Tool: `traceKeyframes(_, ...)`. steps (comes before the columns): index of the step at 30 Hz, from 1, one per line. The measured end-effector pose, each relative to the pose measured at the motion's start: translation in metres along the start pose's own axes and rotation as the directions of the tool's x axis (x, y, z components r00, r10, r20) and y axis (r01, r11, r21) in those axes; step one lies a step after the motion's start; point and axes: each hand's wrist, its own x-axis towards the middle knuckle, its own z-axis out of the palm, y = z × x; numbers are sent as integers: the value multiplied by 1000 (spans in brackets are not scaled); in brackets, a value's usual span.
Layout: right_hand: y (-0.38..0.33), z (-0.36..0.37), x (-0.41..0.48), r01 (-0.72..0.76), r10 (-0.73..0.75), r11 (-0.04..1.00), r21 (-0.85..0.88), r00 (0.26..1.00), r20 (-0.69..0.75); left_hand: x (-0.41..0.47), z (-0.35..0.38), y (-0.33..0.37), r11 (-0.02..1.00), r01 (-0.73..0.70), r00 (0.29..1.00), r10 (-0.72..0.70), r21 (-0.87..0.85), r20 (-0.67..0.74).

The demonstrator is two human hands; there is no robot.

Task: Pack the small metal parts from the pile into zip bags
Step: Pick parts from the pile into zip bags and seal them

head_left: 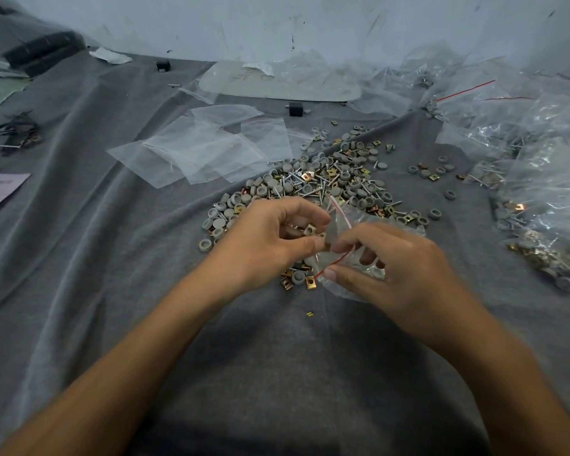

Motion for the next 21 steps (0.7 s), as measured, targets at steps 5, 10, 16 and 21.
traceKeyframes(5, 1, 1, 1, 0, 0, 1000, 7, 1000, -9, 0, 2, -1, 999, -28, 997, 30, -33, 69)
traceKeyframes(10, 0, 1, 0, -2, 3, 1000, 20, 1000, -18, 0, -1, -1, 995, -74, 990, 81, -62, 120)
traceKeyframes(16, 2, -5, 0, -27, 28, 999, 37, 999, -25, -3, -34, 0, 949, -77, 992, 105, 305, -74)
traceKeyframes(21, 3, -7, -1, -47, 48, 998, 37, 999, -20, -18, -40, -1, 678, 78, 954, -263, 731, 142)
